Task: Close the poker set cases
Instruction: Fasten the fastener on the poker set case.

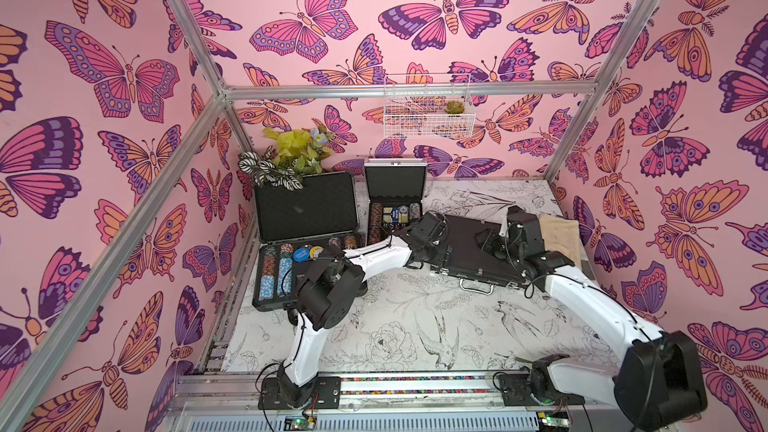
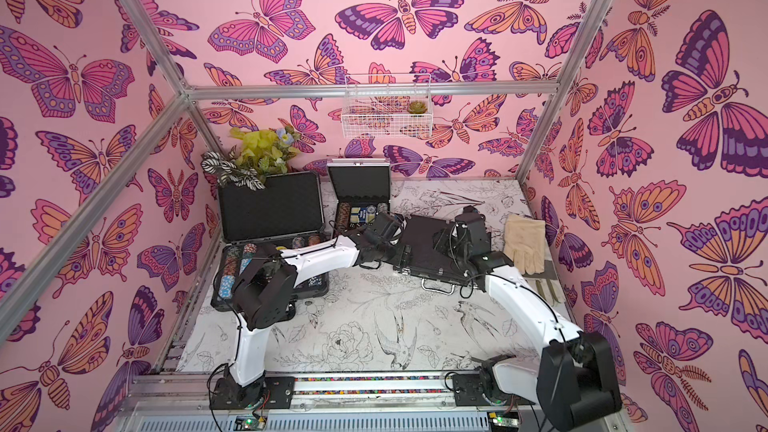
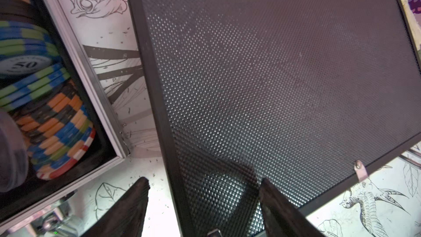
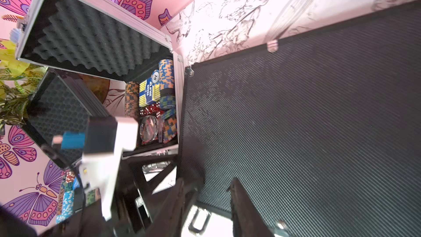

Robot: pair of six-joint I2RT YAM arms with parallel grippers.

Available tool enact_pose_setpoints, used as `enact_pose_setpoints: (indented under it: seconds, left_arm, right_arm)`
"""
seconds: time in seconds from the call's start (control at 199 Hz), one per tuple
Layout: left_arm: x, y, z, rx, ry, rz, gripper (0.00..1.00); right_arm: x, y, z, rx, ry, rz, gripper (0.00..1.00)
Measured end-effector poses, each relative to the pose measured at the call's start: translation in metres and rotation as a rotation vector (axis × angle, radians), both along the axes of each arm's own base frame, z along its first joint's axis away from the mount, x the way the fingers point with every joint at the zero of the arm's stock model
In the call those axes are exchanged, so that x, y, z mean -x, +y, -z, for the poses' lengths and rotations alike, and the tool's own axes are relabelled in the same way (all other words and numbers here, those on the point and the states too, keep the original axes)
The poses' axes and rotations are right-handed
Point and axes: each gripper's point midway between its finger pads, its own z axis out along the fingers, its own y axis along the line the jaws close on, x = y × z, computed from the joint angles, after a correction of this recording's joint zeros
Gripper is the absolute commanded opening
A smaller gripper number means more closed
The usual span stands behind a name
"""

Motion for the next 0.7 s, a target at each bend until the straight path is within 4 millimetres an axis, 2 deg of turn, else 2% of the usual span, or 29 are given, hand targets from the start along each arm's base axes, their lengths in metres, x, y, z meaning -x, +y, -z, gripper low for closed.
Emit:
enact_pose_setpoints:
  seconds: [0.07, 0.196, 0.391, 0.703]
  left_arm:
    - [0.001, 0.001, 0.0, 0.004, 0.0, -0.005, 0.76]
    - [0.002, 0.005, 0.0, 0.01, 0.002, -0.014, 0.76]
    - [0.004, 0.013, 0.0, 0.007, 0.005, -0.026, 0.76]
    - [0.011, 0.025, -0.002, -0.007, 0.024, -0.036, 0.79]
  right_arm:
    - [-0.008, 0.013, 0.008, 0.007, 0.022, -0.038, 0.28]
    - [-0.016, 0.034, 0.036, 0.006, 0.077, -0.1, 0.21]
    - [-0.015, 0.044, 0.088, -0.006, 0.174, -0.123, 0.12]
    - [-0.02, 0.048, 0.092, -0.072, 0.072, -0.123, 0.08]
